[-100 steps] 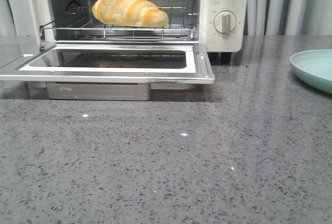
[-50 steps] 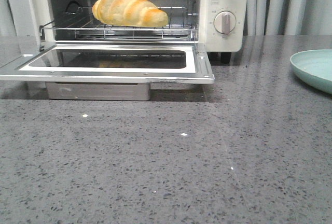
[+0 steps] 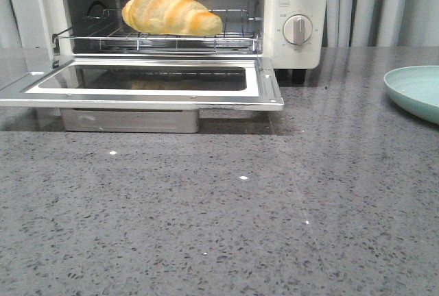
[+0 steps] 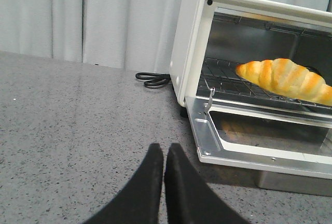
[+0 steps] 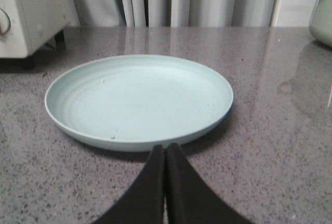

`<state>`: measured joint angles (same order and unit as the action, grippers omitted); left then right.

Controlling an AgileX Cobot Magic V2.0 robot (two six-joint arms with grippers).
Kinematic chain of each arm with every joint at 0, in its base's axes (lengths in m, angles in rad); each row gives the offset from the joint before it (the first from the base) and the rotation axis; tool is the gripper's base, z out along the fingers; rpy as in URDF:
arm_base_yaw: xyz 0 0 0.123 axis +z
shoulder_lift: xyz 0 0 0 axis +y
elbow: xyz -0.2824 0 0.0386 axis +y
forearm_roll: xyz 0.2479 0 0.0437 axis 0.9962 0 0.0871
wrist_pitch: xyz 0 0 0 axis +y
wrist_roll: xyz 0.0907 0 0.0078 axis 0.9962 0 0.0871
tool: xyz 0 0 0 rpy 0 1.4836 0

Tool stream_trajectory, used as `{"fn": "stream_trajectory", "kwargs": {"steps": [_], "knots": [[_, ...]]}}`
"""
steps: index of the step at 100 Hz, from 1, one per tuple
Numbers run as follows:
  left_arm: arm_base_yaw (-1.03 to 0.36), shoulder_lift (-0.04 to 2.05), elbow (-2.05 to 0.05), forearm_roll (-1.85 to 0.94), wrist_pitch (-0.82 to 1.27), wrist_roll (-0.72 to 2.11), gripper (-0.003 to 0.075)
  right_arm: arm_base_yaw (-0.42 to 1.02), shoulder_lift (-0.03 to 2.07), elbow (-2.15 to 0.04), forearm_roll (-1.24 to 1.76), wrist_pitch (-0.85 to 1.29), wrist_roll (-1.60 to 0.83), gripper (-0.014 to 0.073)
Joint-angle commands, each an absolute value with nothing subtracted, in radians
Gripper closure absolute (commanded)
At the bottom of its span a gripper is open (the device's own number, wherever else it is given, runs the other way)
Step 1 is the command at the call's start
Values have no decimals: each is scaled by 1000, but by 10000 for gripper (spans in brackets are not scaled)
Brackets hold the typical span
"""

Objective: Put bread in oven

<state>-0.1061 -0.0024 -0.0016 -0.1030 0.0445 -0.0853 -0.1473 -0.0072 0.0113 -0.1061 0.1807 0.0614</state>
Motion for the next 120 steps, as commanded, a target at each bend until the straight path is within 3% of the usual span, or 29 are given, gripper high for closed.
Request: {"fn": "stream_trajectory", "kwargs": {"steps": [1,54,120], "knots": [[-104,-29,-17,-111,-35,-87,742,-152,-13,36,-101,142,62,669],[-104,-29,-17,-111,-35,-87,741,-152,-13,36,-65,309,62,669],[-104,-29,-17,-111,-35,-87,742,-152,-28,36,-65,317,62,669]]}}
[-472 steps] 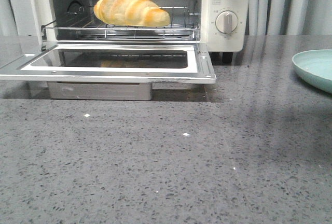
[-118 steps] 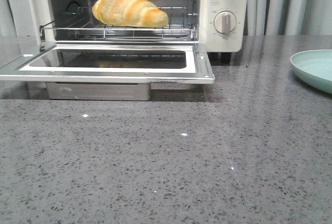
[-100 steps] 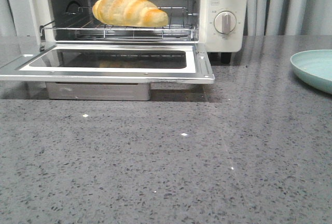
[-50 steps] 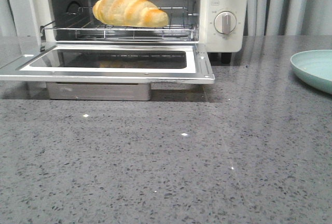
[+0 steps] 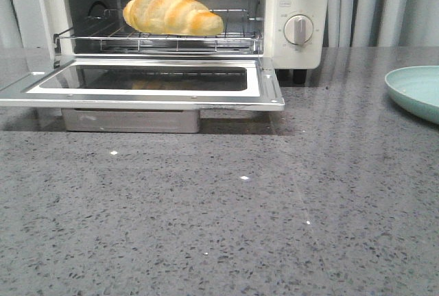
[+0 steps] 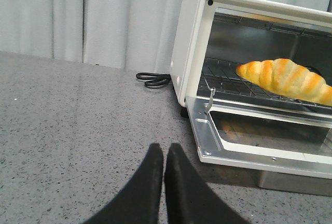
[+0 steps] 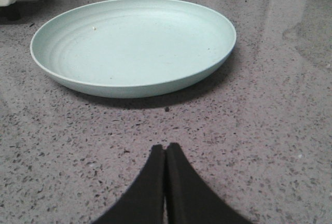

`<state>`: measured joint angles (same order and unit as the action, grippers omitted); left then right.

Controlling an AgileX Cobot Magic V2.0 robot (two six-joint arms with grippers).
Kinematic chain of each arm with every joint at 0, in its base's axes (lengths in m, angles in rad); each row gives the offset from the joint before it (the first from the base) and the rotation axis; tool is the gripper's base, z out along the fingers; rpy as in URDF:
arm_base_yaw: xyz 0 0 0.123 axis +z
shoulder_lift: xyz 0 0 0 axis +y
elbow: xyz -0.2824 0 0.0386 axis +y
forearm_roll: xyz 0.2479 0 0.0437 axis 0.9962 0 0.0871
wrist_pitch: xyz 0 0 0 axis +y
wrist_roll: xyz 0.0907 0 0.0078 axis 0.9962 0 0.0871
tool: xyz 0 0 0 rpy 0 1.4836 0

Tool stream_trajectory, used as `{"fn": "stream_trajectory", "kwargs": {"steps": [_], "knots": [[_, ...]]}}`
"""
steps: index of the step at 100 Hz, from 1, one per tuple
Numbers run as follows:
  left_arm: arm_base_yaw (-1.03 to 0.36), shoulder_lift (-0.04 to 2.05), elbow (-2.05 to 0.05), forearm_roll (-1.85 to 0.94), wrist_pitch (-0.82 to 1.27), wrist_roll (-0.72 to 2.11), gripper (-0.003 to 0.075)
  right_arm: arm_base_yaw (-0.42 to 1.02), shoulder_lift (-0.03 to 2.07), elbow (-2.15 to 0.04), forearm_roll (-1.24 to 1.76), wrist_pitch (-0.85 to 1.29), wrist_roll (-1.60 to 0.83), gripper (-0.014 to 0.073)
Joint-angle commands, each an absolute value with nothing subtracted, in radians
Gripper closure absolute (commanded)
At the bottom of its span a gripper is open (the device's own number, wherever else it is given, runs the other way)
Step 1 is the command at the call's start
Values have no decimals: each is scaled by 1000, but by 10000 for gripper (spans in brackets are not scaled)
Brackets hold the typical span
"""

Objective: Put bread in oven

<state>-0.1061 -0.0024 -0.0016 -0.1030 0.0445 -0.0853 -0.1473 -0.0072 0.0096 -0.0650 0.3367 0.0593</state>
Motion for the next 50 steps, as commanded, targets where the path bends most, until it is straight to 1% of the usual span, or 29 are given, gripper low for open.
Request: {"fn": "stream_trajectory", "kwargs": {"steps": [1,50], "knots": [[-104,-29,-17,-111,-35,-87,742,-152,-28,36,-65,317,62,669],[-104,-29,-17,-111,-35,-87,742,-152,-28,36,-65,311,62,669]]}}
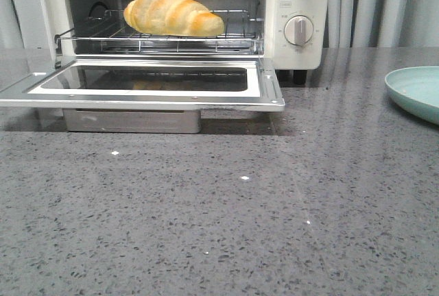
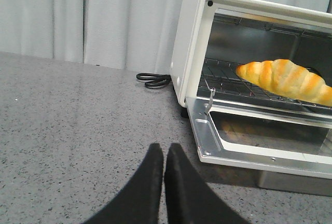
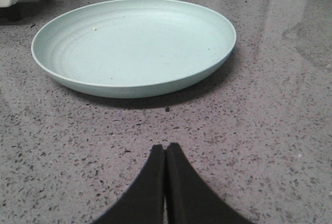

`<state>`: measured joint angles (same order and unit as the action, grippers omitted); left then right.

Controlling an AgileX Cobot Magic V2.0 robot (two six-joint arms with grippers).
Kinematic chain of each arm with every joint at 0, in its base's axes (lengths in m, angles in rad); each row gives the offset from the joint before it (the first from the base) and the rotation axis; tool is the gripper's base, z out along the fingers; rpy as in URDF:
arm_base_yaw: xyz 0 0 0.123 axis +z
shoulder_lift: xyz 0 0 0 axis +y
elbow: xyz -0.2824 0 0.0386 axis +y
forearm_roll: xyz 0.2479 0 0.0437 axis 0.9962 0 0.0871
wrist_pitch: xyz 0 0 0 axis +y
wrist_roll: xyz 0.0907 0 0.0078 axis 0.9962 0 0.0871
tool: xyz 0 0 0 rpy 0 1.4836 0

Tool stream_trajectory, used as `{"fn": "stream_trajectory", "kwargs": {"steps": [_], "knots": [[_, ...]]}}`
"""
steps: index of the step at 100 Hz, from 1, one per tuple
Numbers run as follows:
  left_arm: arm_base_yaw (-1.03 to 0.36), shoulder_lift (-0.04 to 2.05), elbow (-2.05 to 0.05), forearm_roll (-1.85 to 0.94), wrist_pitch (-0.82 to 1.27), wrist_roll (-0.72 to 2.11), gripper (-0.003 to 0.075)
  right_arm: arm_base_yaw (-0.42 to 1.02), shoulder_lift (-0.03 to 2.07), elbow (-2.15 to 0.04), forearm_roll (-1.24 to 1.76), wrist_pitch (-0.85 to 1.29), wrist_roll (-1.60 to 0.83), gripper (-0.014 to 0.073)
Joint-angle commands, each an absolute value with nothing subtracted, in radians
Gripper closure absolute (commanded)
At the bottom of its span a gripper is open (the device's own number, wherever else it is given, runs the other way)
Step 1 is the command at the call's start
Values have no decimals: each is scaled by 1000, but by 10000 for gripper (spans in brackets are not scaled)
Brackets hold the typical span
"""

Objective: Put bread in oven

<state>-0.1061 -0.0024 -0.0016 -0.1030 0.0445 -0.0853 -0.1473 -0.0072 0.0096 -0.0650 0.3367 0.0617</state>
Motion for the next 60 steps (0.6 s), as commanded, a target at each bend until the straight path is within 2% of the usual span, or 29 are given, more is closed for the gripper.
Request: {"fn": "stream_trajectory", "kwargs": {"steps": [1,60], "knots": [[-104,-29,-17,-111,-35,-87,742,-152,-28,36,-65,313,62,669],[-104,-29,14,-111,-39,-87,742,-152,-28,36,-65,311,62,669]]}}
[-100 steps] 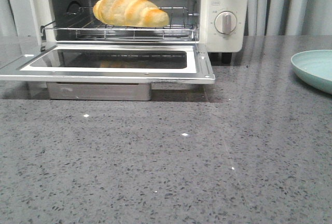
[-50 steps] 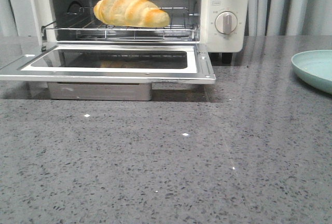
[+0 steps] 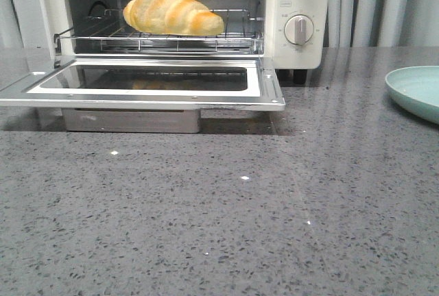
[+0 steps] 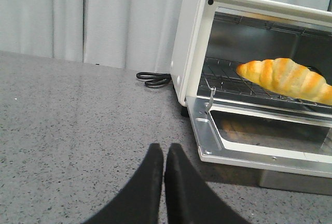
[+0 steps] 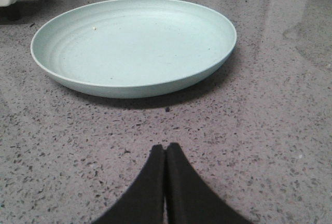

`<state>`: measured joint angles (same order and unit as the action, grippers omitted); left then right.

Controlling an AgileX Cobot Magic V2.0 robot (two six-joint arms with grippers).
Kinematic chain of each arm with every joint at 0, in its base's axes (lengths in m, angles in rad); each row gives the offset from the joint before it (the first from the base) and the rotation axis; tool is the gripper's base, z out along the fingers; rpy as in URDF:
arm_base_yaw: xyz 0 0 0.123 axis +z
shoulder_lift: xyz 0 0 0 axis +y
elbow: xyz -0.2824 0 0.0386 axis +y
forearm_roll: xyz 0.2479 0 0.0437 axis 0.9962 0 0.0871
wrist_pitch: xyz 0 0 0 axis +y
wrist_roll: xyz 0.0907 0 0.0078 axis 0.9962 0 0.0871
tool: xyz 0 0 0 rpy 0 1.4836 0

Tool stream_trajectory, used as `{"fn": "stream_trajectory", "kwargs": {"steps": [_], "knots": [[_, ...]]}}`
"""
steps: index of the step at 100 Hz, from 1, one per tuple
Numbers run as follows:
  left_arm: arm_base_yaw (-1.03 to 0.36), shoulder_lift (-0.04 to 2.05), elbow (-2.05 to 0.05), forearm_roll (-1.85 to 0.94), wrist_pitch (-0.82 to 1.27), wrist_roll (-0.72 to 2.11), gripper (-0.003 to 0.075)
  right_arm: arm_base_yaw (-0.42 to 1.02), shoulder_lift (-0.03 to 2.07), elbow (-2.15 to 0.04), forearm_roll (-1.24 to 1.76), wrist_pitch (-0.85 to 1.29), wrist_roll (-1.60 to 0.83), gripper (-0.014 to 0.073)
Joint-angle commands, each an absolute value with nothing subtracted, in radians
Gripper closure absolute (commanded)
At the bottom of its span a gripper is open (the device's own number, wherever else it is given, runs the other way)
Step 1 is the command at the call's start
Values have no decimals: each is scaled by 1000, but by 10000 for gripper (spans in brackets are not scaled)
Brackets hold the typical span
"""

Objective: Put bread in oven

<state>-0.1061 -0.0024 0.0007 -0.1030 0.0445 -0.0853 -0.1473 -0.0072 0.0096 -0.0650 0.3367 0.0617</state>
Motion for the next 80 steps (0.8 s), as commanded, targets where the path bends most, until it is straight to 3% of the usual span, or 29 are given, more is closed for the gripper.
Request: {"fn": "stream_trajectory", "kwargs": {"steps": [1,59,80], "knots": [[-104,-29,17,-111,-39,-87,742,-152,-28,36,-65,311,62,669],[-78,-30,24,-40,248,80,741,-152,-28,36,-65,311,62,669],[-51,-30,24,-43,259,80,741,-152,-28,36,-65,311,62,669]]}}
